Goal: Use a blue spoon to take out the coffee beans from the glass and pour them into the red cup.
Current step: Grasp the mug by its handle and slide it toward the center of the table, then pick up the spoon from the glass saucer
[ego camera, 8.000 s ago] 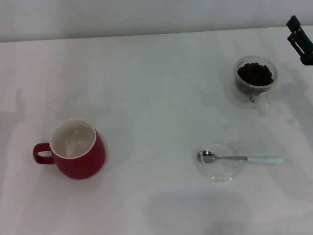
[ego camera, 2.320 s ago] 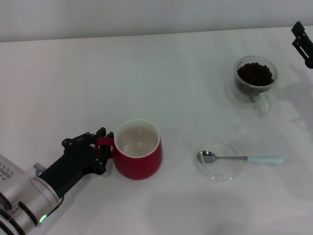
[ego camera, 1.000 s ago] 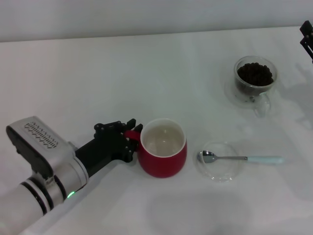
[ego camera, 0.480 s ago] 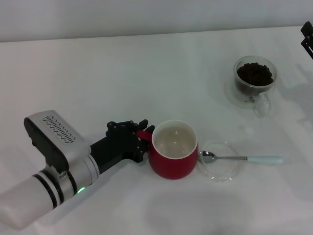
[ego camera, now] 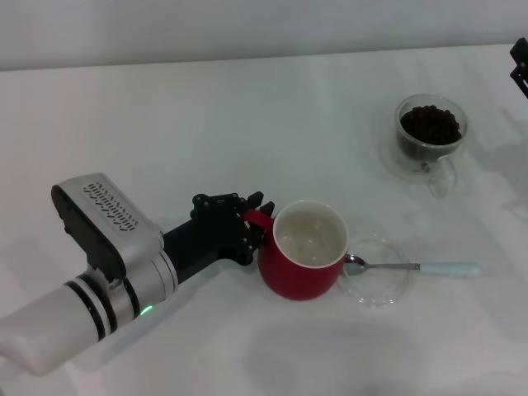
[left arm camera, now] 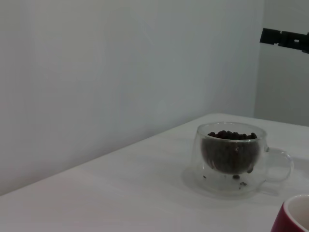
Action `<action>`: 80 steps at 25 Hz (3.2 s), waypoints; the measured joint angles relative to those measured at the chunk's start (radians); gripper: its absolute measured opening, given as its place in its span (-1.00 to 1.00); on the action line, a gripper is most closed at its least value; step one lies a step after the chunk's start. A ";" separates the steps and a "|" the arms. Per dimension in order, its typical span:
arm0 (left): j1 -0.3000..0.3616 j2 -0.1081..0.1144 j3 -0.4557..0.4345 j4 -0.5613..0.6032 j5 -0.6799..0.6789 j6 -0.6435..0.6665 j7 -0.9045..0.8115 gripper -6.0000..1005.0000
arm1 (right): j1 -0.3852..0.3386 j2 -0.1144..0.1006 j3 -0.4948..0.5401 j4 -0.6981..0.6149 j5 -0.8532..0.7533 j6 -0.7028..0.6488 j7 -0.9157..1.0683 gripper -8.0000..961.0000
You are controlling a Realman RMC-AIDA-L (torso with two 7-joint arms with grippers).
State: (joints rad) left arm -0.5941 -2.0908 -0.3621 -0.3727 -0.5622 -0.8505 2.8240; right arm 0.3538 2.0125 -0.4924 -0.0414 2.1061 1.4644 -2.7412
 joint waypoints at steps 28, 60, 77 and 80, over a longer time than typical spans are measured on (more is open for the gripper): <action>0.034 0.005 -0.002 0.012 0.008 -0.013 0.002 -0.06 | -0.002 0.000 0.000 -0.008 0.000 0.014 0.000 0.63; 0.199 0.009 -0.021 0.159 0.066 -0.309 0.003 0.03 | -0.013 0.000 0.000 -0.005 -0.006 0.016 0.000 0.63; 0.293 0.008 -0.409 0.300 -0.057 -0.590 0.003 0.01 | -0.045 -0.002 -0.005 0.000 -0.008 0.067 0.006 0.63; 0.287 0.008 -0.410 0.299 -0.140 -0.599 0.003 0.02 | -0.052 -0.003 -0.005 0.001 -0.008 0.069 0.010 0.63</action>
State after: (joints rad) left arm -0.3067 -2.0830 -0.7723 -0.0738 -0.7021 -1.4492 2.8271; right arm 0.3015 2.0096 -0.4972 -0.0403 2.0984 1.5332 -2.7312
